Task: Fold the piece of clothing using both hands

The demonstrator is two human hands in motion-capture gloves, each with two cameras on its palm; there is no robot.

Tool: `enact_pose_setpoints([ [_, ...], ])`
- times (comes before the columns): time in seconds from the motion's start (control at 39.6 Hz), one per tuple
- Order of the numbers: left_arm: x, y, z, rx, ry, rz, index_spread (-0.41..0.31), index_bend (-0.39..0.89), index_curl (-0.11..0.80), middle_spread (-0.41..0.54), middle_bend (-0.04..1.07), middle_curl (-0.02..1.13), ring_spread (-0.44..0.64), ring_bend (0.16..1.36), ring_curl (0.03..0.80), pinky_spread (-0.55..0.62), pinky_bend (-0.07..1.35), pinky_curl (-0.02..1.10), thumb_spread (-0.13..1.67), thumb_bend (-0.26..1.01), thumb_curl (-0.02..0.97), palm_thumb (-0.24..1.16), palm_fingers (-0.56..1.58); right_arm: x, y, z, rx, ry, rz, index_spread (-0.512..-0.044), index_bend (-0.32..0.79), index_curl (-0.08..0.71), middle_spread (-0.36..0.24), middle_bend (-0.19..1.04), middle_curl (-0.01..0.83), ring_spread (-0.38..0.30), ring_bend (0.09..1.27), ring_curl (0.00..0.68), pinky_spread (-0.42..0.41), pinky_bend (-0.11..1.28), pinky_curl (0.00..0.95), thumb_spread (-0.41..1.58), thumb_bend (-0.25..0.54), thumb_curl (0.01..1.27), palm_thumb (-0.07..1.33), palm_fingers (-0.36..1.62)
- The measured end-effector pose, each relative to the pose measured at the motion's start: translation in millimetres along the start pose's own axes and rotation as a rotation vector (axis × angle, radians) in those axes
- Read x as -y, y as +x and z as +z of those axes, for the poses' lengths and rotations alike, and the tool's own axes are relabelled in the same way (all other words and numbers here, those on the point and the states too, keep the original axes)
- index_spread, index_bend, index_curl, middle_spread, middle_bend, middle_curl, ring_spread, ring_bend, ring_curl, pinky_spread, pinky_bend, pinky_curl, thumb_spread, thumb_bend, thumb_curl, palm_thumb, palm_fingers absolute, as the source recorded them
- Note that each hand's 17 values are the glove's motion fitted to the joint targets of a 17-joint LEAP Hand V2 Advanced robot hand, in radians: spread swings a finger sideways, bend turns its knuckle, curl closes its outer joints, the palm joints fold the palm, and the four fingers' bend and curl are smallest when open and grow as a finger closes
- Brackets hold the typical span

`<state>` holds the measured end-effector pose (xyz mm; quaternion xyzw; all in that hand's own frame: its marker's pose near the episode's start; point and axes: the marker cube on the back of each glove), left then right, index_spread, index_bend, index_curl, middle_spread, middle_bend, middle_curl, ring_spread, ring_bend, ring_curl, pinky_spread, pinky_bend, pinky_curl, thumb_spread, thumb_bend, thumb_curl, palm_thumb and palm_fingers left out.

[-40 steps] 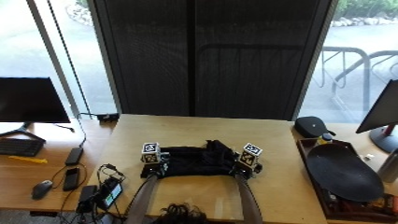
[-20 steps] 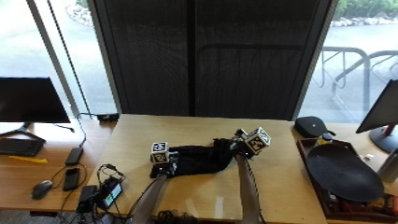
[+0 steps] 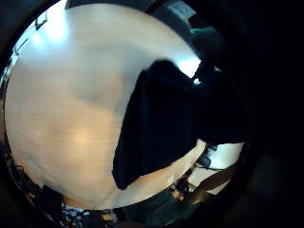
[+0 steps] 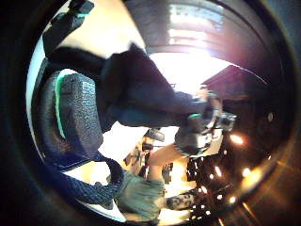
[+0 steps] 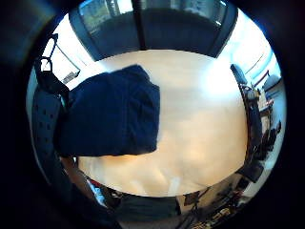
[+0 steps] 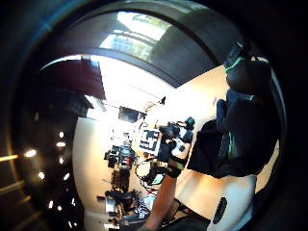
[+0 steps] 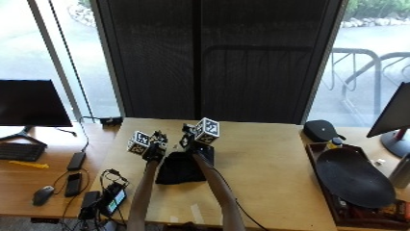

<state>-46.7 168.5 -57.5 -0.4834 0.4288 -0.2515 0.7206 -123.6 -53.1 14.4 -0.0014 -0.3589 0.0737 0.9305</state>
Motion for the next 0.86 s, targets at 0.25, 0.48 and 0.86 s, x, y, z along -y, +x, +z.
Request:
enact_pose_setpoints([
  [0.25, -12.1, 14.4, -76.9, 0.007, 0.158, -0.191, -0.145, 0.14, 0.375, -0.039, 0.29, 0.42, 0.10, 0.57, 0.356, 0.30, 0.34, 0.29, 1.54, 0.08, 0.222, 0.24, 0.54, -72.3, -87.1, 27.6, -0.032, -0.030, -0.172, -0.304, 0.08, 0.193, -0.230, 0.36, 0.504, -0.275, 0.66, 0.471, -0.330, 0.64, 0.364, 0.48, -0.032, 0.63, 1.05, 1.11],
  [0.48, -27.6, 44.5, -78.3, -0.141, 0.052, -0.047, -0.146, 0.14, 0.367, -0.053, 0.27, 0.43, 0.08, 0.55, 0.353, 0.29, 0.29, 0.29, 1.57, 0.09, 0.230, 0.26, 0.55, -91.8, -69.8, 88.0, 0.088, -0.212, -0.174, -0.309, 0.05, 0.176, -0.239, 0.35, 0.503, -0.285, 0.61, 0.462, -0.330, 0.65, 0.367, 0.45, -0.032, 0.65, 1.05, 1.07],
  [0.86, -2.3, 10.3, -42.7, 0.726, 0.155, -0.116, -0.147, 0.14, 0.357, -0.061, 0.24, 0.43, 0.08, 0.53, 0.347, 0.31, 0.23, 0.30, 1.57, 0.10, 0.237, 0.29, 0.54, -69.6, -7.0, 16.4, 0.208, -0.274, -0.302, -0.299, 0.14, 0.202, -0.159, 0.19, 0.454, -0.188, 0.44, 0.415, -0.094, 0.60, 0.366, 0.83, -0.020, 0.63, 1.05, 0.75],
])
